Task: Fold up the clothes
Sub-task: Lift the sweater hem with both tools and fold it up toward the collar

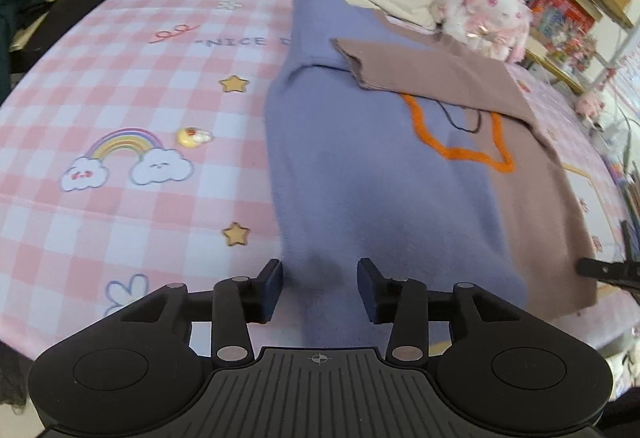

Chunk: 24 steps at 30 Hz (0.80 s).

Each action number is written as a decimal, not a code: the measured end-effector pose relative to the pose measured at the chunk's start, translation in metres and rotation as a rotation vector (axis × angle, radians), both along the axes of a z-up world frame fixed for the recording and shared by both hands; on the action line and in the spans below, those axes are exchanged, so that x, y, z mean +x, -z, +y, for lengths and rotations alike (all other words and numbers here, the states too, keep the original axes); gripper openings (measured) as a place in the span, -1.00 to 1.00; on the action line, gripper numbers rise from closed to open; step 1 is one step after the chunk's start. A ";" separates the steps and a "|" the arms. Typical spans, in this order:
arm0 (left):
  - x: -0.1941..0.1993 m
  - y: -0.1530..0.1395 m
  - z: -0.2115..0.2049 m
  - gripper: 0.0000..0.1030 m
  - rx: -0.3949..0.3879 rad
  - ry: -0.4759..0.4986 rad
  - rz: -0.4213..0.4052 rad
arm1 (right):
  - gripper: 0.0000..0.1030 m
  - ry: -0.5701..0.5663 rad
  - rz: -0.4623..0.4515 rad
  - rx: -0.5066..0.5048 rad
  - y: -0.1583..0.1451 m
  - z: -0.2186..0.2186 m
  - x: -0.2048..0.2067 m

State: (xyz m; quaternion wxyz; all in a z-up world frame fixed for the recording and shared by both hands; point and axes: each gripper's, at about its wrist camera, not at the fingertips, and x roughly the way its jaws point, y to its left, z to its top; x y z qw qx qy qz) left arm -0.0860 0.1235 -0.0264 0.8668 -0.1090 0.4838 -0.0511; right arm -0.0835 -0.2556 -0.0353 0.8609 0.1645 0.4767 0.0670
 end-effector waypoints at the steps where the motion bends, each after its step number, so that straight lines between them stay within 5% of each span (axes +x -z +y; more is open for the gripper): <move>1: 0.002 0.000 -0.003 -0.27 0.000 0.015 0.001 | -0.56 -0.003 0.001 0.006 0.000 -0.001 0.001; 3: 0.006 0.000 -0.006 -0.48 0.002 0.026 0.008 | -0.67 -0.023 0.004 -0.003 -0.001 0.000 0.003; 5: 0.011 0.000 -0.006 -0.90 -0.006 0.029 0.015 | -0.74 -0.053 -0.009 -0.010 -0.003 0.002 0.003; 12: 0.011 -0.009 0.013 -0.91 0.005 -0.016 -0.006 | -0.78 -0.194 -0.057 -0.049 -0.015 0.014 -0.005; 18: 0.006 0.000 0.011 -0.84 -0.040 0.010 0.044 | -0.69 -0.109 0.005 -0.001 -0.001 0.001 0.001; 24: 0.008 0.006 0.027 -0.76 -0.183 -0.064 0.060 | -0.62 -0.052 0.017 0.095 0.004 -0.006 0.005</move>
